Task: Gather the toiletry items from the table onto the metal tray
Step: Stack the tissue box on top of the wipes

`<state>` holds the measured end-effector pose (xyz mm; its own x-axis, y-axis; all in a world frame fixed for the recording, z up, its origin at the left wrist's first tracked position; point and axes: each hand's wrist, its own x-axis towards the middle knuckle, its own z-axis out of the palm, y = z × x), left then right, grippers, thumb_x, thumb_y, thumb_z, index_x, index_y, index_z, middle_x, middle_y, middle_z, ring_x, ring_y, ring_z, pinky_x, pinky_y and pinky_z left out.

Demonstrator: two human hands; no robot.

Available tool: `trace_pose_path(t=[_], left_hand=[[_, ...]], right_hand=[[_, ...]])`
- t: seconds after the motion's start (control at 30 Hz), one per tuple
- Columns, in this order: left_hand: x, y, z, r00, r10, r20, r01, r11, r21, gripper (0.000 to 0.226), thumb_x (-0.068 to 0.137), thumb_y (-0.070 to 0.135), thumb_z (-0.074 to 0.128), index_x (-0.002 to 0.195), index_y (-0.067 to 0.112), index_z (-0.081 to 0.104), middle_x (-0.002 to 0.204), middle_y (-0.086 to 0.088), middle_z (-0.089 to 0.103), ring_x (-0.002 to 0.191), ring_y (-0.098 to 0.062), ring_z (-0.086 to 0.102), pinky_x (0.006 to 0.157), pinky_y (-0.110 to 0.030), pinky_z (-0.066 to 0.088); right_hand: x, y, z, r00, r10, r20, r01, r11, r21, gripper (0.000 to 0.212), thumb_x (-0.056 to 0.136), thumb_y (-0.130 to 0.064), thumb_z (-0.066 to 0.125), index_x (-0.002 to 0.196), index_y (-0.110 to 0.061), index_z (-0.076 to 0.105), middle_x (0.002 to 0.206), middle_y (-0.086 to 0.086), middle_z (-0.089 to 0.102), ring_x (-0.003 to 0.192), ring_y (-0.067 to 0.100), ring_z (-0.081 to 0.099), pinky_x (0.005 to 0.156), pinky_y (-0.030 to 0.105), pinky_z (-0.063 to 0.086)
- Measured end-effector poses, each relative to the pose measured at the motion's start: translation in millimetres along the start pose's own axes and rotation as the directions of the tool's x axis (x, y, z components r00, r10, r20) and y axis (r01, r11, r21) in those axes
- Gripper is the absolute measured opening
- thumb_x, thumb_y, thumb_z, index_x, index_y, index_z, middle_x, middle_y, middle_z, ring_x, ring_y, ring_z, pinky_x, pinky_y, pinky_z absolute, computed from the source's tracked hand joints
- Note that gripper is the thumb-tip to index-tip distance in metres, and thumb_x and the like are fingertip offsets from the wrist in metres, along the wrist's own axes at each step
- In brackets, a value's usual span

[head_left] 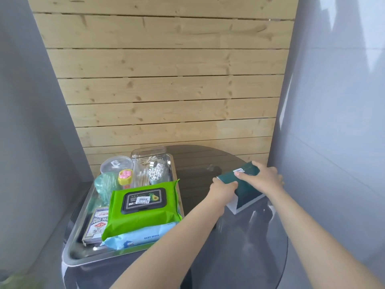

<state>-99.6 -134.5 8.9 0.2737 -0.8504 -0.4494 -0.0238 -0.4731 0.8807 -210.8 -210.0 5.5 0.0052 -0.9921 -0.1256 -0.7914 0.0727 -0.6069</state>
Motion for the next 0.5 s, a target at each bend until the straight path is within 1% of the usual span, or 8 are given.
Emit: trace_pose_path(t=[0.03, 0.07, 0.13, 0.2, 0.27, 0.33, 0.4, 0.5], left_hand=[[0, -1, -1, 1.000, 0.021, -0.012, -0.021, 1.000, 0.013, 0.060, 0.091, 0.036, 0.052, 0.142, 0.016, 0.028, 0.139, -0.002, 0.044, 0.113, -0.021, 0.050, 0.087, -0.035, 0.042], [-2, -1, -3, 0.998, 0.054, -0.027, -0.053, 0.998, 0.023, 0.068, 0.092, 0.038, 0.050, 0.149, 0.022, 0.016, 0.152, -0.001, 0.029, 0.127, -0.025, 0.043, 0.094, -0.038, 0.041], [-9, 3, -11, 0.986, 0.148, -0.073, -0.145, 0.989, 0.041, 0.073, 0.095, 0.040, 0.046, 0.152, 0.028, 0.001, 0.158, 0.002, 0.010, 0.140, -0.025, 0.029, 0.106, -0.041, 0.036], [-16, 7, -25, 0.956, 0.254, -0.145, -0.242, 0.966, 0.095, 0.071, 0.095, 0.042, 0.045, 0.152, 0.030, 0.003, 0.157, 0.000, 0.010, 0.142, -0.026, 0.023, 0.113, -0.042, 0.031], [-27, 12, -43, 0.925, 0.320, -0.205, -0.293, 0.944, 0.150, 0.069, 0.094, 0.043, 0.044, 0.151, 0.032, 0.006, 0.157, -0.003, 0.011, 0.143, -0.028, 0.020, 0.114, -0.043, 0.027], [-38, 14, -64, 0.918, 0.327, -0.225, -0.299, 0.943, 0.148, 0.070, 0.094, 0.045, 0.044, 0.151, 0.036, 0.006, 0.158, -0.006, 0.008, 0.144, -0.030, 0.019, 0.113, -0.045, 0.025], [-53, 16, -89, 0.902, 0.357, -0.244, -0.343, 0.934, 0.098, 0.070, 0.093, 0.044, 0.046, 0.151, 0.038, 0.006, 0.159, -0.005, 0.010, 0.144, -0.027, 0.023, 0.111, -0.041, 0.026], [-75, 18, -127, 0.878, 0.362, -0.313, -0.361, 0.930, 0.063, 0.068, 0.094, 0.040, 0.046, 0.152, 0.034, 0.010, 0.155, 0.003, 0.027, 0.141, -0.019, 0.029, 0.109, -0.033, 0.026]], right_hand=[[-2, -1, -1, 1.000, 0.000, 0.004, 0.000, 0.999, 0.049, 0.086, 0.067, -0.071, 0.062, 0.142, -0.037, 0.036, 0.149, 0.012, 0.031, 0.137, 0.037, 0.029, 0.109, 0.047, 0.032], [-6, -4, -2, 1.000, -0.002, 0.014, 0.001, 0.994, 0.107, 0.085, 0.068, -0.069, 0.064, 0.142, -0.036, 0.037, 0.149, 0.011, 0.031, 0.137, 0.036, 0.028, 0.110, 0.048, 0.034], [-15, -13, -6, 0.999, -0.034, 0.005, 0.032, 0.977, 0.213, 0.081, 0.072, -0.064, 0.065, 0.142, -0.033, 0.039, 0.150, 0.009, 0.033, 0.139, 0.032, 0.027, 0.108, 0.046, 0.035], [-27, -26, -11, 0.995, -0.094, -0.025, 0.097, 0.952, 0.289, 0.078, 0.074, -0.062, 0.065, 0.141, -0.032, 0.040, 0.151, 0.005, 0.035, 0.139, 0.029, 0.032, 0.106, 0.042, 0.037], [-39, -38, -10, 0.988, -0.148, -0.036, 0.151, 0.922, 0.357, 0.077, 0.073, -0.062, 0.066, 0.140, -0.033, 0.041, 0.151, 0.001, 0.038, 0.137, 0.026, 0.037, 0.104, 0.041, 0.038], [-51, -52, -4, 0.980, -0.195, -0.039, 0.194, 0.893, 0.405, 0.077, 0.071, -0.062, 0.067, 0.138, -0.033, 0.043, 0.150, 0.000, 0.040, 0.136, 0.025, 0.038, 0.105, 0.042, 0.039], [-65, -66, 4, 0.969, -0.243, -0.041, 0.237, 0.873, 0.425, 0.078, 0.068, -0.065, 0.067, 0.136, -0.034, 0.045, 0.149, -0.001, 0.041, 0.137, 0.023, 0.038, 0.107, 0.043, 0.039], [-86, -89, 15, 0.947, -0.320, -0.037, 0.301, 0.839, 0.454, 0.073, 0.069, -0.063, 0.067, 0.134, -0.035, 0.049, 0.146, -0.001, 0.044, 0.134, 0.020, 0.042, 0.098, 0.034, 0.040]])
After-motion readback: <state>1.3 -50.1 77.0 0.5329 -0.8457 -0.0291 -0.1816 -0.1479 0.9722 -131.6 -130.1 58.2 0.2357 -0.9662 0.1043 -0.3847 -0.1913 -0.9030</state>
